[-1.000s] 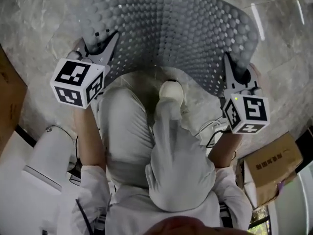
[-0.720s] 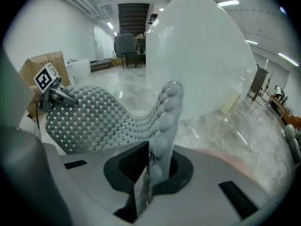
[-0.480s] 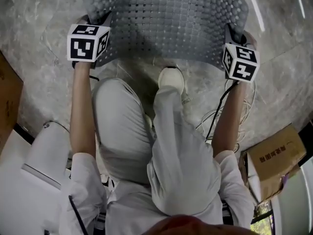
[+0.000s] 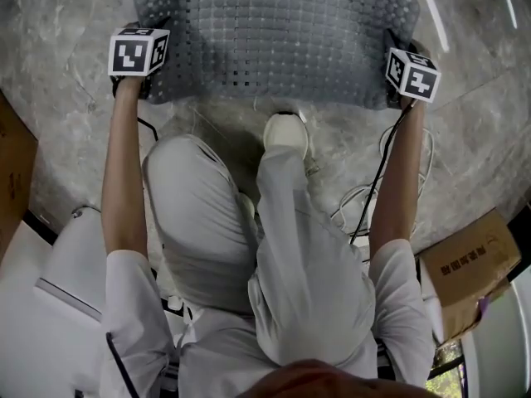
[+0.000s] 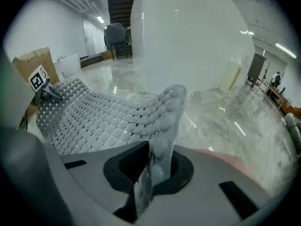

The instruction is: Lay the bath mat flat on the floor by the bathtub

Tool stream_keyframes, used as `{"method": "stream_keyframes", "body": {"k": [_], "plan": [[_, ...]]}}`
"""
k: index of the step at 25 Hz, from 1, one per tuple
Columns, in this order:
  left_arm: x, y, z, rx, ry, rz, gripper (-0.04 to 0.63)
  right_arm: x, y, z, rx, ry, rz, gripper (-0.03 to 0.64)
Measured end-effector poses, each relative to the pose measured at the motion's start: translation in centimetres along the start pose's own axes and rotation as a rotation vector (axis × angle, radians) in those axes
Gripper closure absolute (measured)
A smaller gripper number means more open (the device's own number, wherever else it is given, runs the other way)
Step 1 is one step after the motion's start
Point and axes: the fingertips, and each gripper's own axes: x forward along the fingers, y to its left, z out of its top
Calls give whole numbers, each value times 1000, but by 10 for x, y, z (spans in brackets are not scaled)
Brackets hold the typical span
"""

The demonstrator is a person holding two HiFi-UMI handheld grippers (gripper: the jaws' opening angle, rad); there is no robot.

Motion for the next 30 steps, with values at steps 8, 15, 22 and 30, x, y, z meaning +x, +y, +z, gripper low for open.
{"method": "stream_keyframes", "body": {"k": [8,15,22,30], "plan": [[29,20,-22,11,79,-62,551,31,-28,-21,245,37,271,579],[34,41,-30,-106,133,-163,480,35,-40,-38,357,49,403,508],[33,50,-37,-243,130,-255,445,24,-58,-55,360,82,451,476],[24,64,-45,-201,150,-242,444,12,-93,-81,367,123,357,534]]}}
